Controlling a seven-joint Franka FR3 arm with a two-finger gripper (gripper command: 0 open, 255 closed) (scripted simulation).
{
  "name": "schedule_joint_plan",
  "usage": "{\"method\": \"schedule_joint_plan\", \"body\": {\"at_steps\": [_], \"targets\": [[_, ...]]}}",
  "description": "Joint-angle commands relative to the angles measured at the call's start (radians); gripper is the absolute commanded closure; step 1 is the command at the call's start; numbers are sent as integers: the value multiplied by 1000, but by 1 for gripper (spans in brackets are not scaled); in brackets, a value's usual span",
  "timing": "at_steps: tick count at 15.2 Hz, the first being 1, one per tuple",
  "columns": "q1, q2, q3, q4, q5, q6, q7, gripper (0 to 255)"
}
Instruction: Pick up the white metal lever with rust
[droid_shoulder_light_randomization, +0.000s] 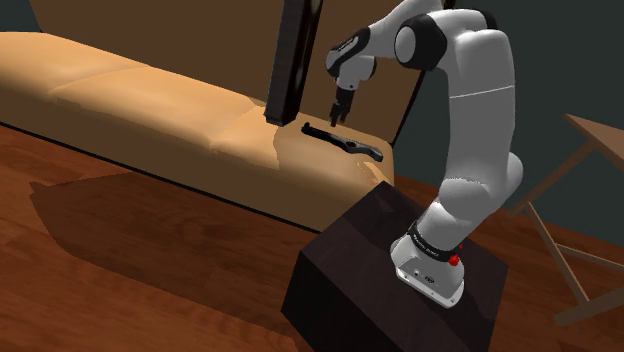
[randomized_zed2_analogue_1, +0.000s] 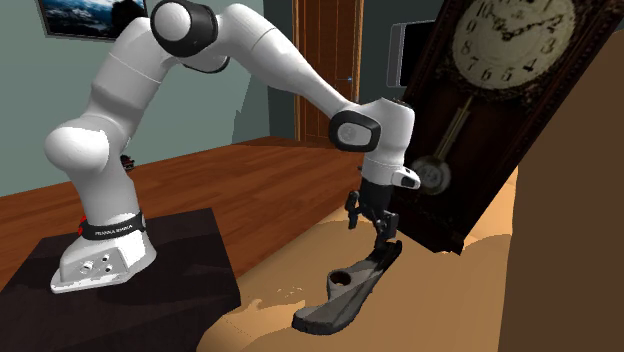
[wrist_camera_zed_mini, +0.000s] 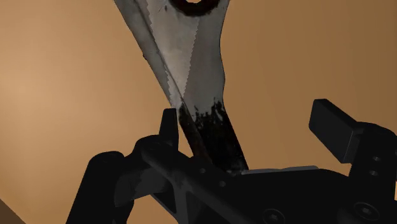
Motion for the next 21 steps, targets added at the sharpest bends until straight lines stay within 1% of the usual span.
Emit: {"method": "schedule_joint_plan", "body": {"at_steps": [1, 2, 11, 12, 21], "targets": [[-28, 80, 12, 79, 7, -16, -21, 0], [-36, 103, 16, 103, 8, -21, -25, 0], [-50, 171, 35, 111, 30, 39, -37, 0], [-49, 171, 35, 110, 30, 39, -36, 255], [-50, 171, 35, 111, 30, 39, -37, 255]]}}
